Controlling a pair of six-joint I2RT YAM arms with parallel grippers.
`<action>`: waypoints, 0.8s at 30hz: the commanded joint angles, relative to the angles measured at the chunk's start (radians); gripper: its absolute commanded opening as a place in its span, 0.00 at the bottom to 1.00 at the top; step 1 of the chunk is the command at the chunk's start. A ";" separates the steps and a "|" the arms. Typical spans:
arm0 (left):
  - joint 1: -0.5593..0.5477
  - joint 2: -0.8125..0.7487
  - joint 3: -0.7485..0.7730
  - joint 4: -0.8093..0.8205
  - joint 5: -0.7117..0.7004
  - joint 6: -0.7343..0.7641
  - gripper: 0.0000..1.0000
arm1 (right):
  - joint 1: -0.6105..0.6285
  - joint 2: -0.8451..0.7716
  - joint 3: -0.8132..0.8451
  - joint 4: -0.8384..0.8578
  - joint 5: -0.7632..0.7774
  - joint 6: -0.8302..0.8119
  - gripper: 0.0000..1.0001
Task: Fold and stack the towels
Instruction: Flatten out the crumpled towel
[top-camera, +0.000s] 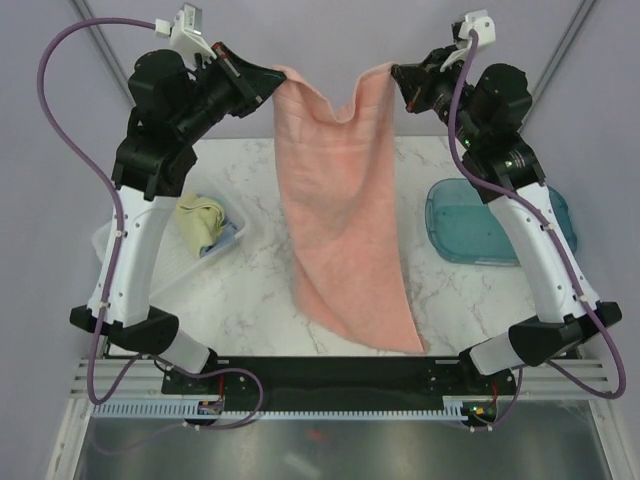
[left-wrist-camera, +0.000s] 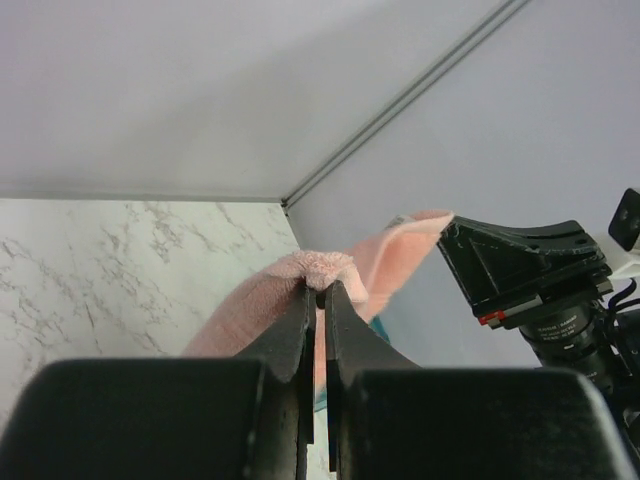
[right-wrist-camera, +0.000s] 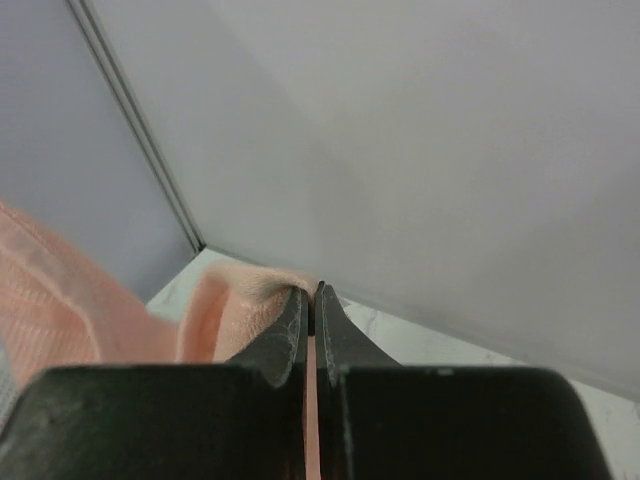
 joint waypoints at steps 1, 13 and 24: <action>0.004 -0.035 0.079 0.107 -0.007 0.064 0.02 | -0.002 -0.053 0.080 0.045 -0.018 -0.034 0.00; 0.001 -0.431 -0.308 0.106 0.185 -0.083 0.02 | -0.004 -0.449 -0.183 0.032 -0.298 0.115 0.00; 0.003 -0.538 -0.248 0.135 0.318 -0.244 0.02 | -0.002 -0.561 -0.138 0.187 -0.429 0.372 0.00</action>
